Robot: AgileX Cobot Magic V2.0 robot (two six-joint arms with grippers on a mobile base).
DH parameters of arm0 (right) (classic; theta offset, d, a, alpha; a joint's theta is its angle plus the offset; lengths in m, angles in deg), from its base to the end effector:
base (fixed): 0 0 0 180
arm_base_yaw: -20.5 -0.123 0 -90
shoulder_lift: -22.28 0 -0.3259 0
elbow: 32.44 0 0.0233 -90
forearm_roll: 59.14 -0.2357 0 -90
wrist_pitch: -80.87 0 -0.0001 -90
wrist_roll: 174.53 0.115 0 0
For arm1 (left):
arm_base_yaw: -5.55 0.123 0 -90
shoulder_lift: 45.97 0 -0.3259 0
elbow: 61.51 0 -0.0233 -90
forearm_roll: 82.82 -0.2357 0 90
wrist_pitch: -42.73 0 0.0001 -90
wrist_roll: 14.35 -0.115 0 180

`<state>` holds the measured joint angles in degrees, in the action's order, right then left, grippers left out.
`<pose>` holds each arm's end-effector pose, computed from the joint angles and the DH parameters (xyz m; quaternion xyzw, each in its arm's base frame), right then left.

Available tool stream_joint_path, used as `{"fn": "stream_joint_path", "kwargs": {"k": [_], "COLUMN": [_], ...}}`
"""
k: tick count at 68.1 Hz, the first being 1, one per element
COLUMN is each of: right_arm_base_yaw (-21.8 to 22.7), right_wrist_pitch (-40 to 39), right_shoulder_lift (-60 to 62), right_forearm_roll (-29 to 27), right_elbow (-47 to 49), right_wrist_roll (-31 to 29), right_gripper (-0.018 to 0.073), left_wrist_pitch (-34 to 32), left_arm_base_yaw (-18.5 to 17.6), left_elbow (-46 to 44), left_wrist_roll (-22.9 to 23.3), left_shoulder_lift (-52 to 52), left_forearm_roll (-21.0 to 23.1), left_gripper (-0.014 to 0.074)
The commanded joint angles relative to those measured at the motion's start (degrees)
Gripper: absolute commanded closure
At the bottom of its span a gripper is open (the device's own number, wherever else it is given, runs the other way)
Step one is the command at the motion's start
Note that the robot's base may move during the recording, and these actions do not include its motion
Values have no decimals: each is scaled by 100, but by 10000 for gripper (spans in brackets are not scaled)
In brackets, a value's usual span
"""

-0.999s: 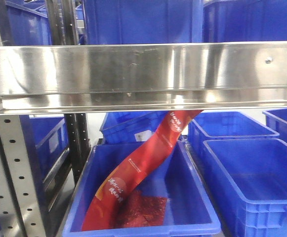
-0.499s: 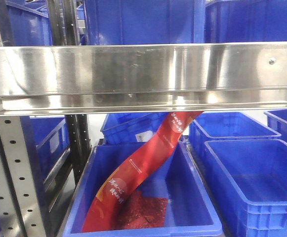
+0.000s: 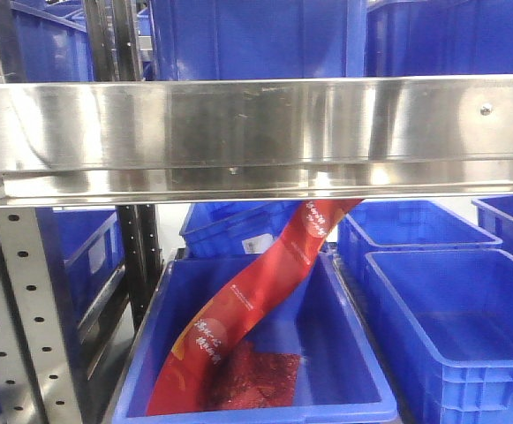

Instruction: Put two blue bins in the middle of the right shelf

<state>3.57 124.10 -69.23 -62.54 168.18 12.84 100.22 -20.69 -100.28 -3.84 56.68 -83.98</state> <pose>0.3129 0.1001 0.5010 -0.0628 0.8365 0.1426 0.5253 0.3335 -0.1622 0.5057 0.1199 0.8636 -0.1447 0.4678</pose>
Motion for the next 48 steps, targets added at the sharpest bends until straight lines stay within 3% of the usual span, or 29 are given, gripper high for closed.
{"fn": "stream_joint_path", "kwargs": {"k": [1,18,34,48], "right_arm_base_yaw": [-16,-16,-16,-16], "right_wrist_pitch": [-518,-476,-331,68], "right_shoulder_lift": [98,98,-236,-920], "right_forearm_roll": [-81,-114,-114,-114], "right_elbow": [62,62,62,50], "right_wrist_roll": [-79,-79,-79,-79], "right_gripper": [715,715,715,715], "left_wrist_pitch": [-495,-763,316,791], "left_arm_base_yaw": [-39,-39,-39,-39], "left_elbow": [-93,-93,-93,-68], "left_wrist_roll": [-91,-91,-91,-91], "left_shoulder_lift": [-79,-79,99,498], "left_forearm_roll": [43,45,-218,-376], "left_gripper": [707,707,707,707]}}
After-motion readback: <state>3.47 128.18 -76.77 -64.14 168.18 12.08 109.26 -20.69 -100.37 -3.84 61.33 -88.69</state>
